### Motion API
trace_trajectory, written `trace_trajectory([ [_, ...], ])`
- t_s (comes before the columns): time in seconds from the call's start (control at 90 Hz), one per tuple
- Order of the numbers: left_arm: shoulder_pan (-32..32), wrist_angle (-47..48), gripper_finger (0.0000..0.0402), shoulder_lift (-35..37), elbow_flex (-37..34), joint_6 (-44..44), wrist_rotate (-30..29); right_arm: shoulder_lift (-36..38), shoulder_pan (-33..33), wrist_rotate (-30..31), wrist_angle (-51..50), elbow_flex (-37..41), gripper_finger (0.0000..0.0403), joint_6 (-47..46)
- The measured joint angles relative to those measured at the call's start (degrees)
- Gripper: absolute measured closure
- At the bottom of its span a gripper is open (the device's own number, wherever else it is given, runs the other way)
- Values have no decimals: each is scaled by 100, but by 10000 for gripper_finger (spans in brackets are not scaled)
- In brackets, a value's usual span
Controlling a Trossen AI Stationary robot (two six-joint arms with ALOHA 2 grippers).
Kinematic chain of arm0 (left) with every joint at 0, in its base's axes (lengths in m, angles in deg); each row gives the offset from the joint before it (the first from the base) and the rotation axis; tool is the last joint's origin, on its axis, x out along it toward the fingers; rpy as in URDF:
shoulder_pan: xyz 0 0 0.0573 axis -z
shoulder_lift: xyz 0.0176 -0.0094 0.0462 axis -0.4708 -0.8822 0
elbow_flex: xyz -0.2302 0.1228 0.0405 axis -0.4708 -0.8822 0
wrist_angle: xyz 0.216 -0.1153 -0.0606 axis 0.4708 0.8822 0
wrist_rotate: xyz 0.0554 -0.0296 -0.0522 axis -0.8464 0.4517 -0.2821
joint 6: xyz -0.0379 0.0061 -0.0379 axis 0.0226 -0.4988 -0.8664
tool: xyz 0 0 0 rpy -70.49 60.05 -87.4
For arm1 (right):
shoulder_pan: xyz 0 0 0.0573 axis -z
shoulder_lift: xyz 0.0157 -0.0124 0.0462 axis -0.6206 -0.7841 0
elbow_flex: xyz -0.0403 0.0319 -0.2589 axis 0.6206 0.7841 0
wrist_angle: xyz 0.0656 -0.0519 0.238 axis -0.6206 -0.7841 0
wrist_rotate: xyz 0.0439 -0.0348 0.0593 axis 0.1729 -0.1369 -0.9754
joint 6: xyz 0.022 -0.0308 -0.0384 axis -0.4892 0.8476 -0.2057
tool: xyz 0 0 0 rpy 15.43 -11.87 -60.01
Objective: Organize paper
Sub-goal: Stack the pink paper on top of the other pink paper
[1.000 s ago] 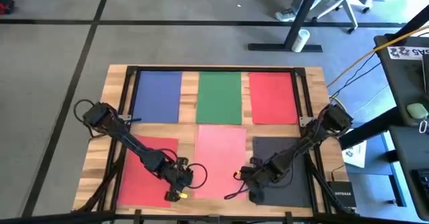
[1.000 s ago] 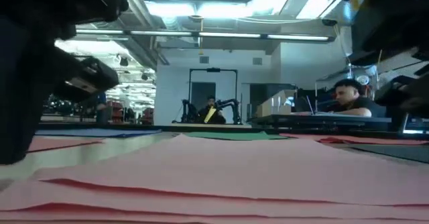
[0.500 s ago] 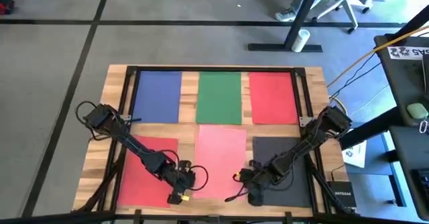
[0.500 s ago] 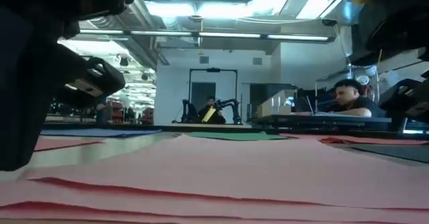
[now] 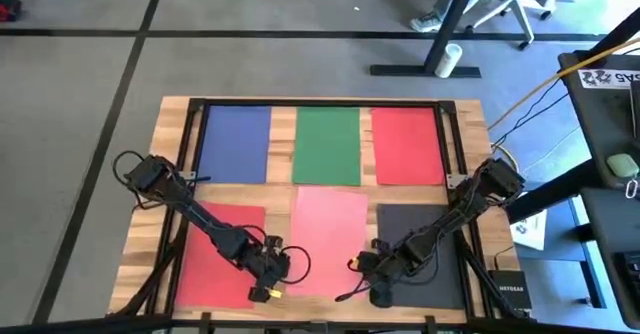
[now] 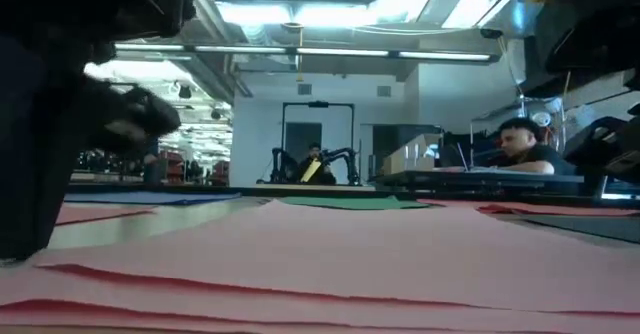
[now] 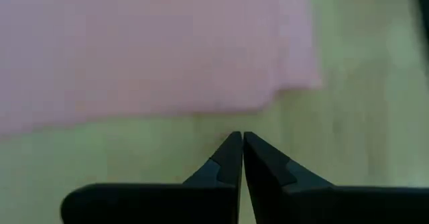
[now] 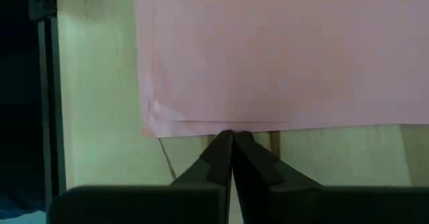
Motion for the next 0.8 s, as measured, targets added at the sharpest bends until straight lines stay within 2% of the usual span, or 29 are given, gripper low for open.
trace_trajectory([
  [0.133,-61,63,401,2,47,112,-51,0,0,2,-2,0,403,14],
  [0.411,-177,-576,402,-305,49,123,-19,0,2,0,-18,-2,403,22],
  [0.8,149,-538,402,-335,176,-356,-37,0,2,0,-30,-2,403,26],
])
